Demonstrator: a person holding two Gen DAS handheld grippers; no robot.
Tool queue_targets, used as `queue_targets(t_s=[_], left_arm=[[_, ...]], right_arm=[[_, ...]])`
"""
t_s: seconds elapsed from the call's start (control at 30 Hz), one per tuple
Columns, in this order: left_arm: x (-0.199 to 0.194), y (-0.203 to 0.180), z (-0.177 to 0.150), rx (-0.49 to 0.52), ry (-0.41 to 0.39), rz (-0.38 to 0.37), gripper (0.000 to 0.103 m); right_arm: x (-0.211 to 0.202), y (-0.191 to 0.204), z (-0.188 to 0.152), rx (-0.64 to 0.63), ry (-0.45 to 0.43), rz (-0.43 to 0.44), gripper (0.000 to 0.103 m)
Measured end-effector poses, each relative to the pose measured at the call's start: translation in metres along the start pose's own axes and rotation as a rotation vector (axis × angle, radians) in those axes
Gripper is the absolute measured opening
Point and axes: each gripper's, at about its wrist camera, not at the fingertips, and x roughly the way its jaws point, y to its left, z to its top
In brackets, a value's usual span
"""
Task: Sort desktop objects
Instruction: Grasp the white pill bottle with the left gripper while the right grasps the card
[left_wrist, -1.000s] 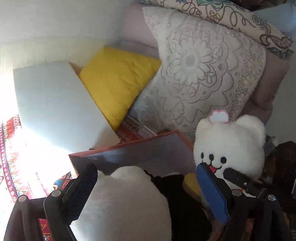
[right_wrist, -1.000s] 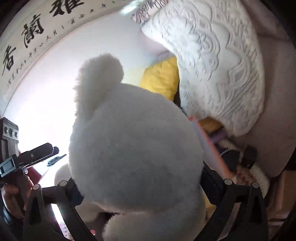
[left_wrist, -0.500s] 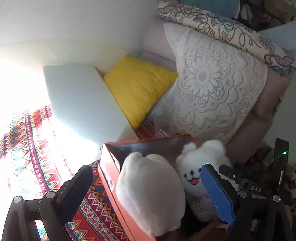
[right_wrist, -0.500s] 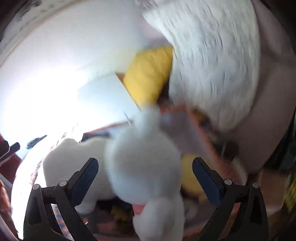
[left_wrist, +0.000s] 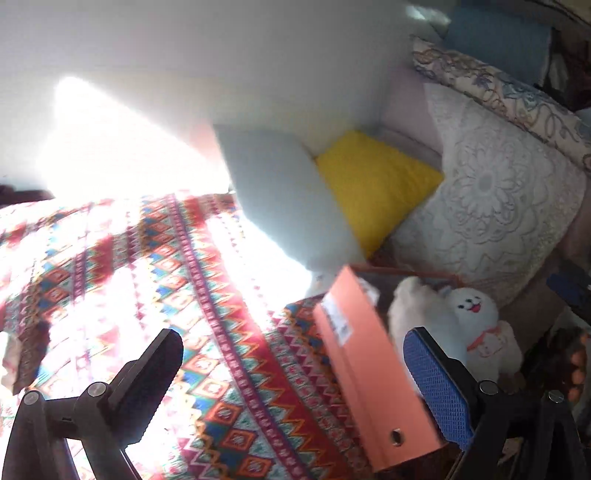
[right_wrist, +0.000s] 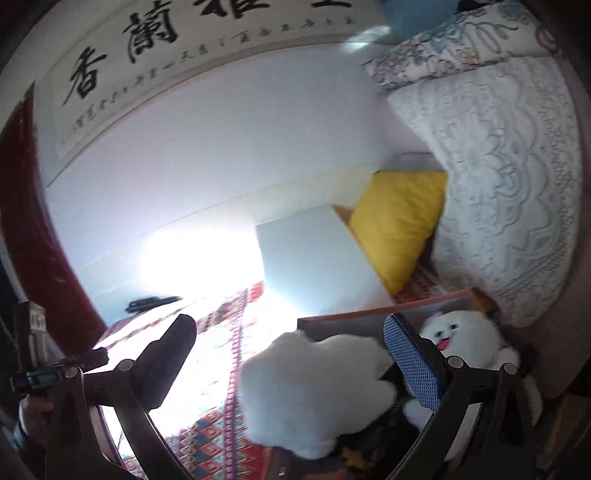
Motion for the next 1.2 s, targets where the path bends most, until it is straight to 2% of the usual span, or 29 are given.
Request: queue_targets(t_s=[0.13, 0.33, 0.4, 0.47, 0.53, 0.6, 0.67, 0.77, 0.8, 0.87, 0.9, 0.97, 1.0, 1.03, 1.07, 1.1, 1.13, 1.17, 1.2], left_arm=[[-0.015, 0.072, -0.031, -0.07, 0.027, 0.157, 0.099], [-0.024, 0.183, -0.08, -0.173, 0.117, 0.361, 0.099], [-0.021, 0.212, -0.091, -0.197, 0.151, 0.406, 0.099], [-0.014, 0.233, -0.1, -0.21, 0.184, 0.427, 0.099], [-0.003, 0.247, -0.107, -0.209, 0.21, 0.424, 0.099], [0.015, 0.257, -0.109, -0.211, 0.244, 0.423, 0.099], [0.033, 0.266, -0.108, -0.22, 0.262, 0.412, 0.099], [0.063, 0.28, -0.102, -0.222, 0.292, 0.42, 0.099], [0.072, 0.286, -0.099, -0.225, 0.294, 0.426, 0.099], [0.087, 0.292, -0.091, -0.223, 0.281, 0.436, 0.099], [0.092, 0.293, -0.086, -0.214, 0.273, 0.447, 0.1], [0.103, 0.297, -0.078, -0.206, 0.265, 0.459, 0.1], [0.107, 0.301, -0.074, -0.207, 0.26, 0.462, 0.1], [0.11, 0.302, -0.072, -0.201, 0.252, 0.463, 0.1], [0.112, 0.303, -0.07, -0.189, 0.244, 0.463, 0.096], [0.112, 0.301, -0.07, -0.171, 0.236, 0.475, 0.08], [0.112, 0.298, -0.07, -0.141, 0.233, 0.501, 0.068], [0.111, 0.293, -0.07, -0.115, 0.228, 0.503, 0.046], [0.108, 0.291, -0.069, -0.113, 0.221, 0.475, 0.044]], right_arm=[[0.069, 0.066, -0.041, 0.036, 0.178, 0.192, 0.103], [0.178, 0.179, -0.117, -0.102, 0.461, 0.304, 0.103], [0.212, 0.218, -0.15, -0.222, 0.569, 0.304, 0.103], [0.237, 0.245, -0.187, -0.379, 0.622, 0.24, 0.103], [0.259, 0.258, -0.213, -0.487, 0.649, 0.19, 0.103], [0.284, 0.258, -0.226, -0.531, 0.664, 0.167, 0.103], [0.308, 0.248, -0.229, -0.52, 0.691, 0.167, 0.103], [0.337, 0.241, -0.235, -0.495, 0.74, 0.213, 0.103], [0.343, 0.242, -0.239, -0.537, 0.734, 0.218, 0.103], [0.338, 0.243, -0.244, -0.652, 0.642, 0.279, 0.103], [0.337, 0.239, -0.244, -0.664, 0.607, 0.324, 0.103], [0.34, 0.229, -0.24, -0.621, 0.61, 0.378, 0.103], [0.342, 0.227, -0.239, -0.615, 0.617, 0.375, 0.103], [0.342, 0.227, -0.238, -0.627, 0.612, 0.352, 0.098], [0.34, 0.228, -0.237, -0.639, 0.609, 0.332, 0.091], [0.338, 0.229, -0.235, -0.639, 0.602, 0.332, 0.082], [0.335, 0.228, -0.23, -0.625, 0.598, 0.338, 0.05], [0.333, 0.226, -0.227, -0.605, 0.601, 0.334, 0.05], [0.331, 0.224, -0.225, -0.595, 0.601, 0.325, 0.049]])
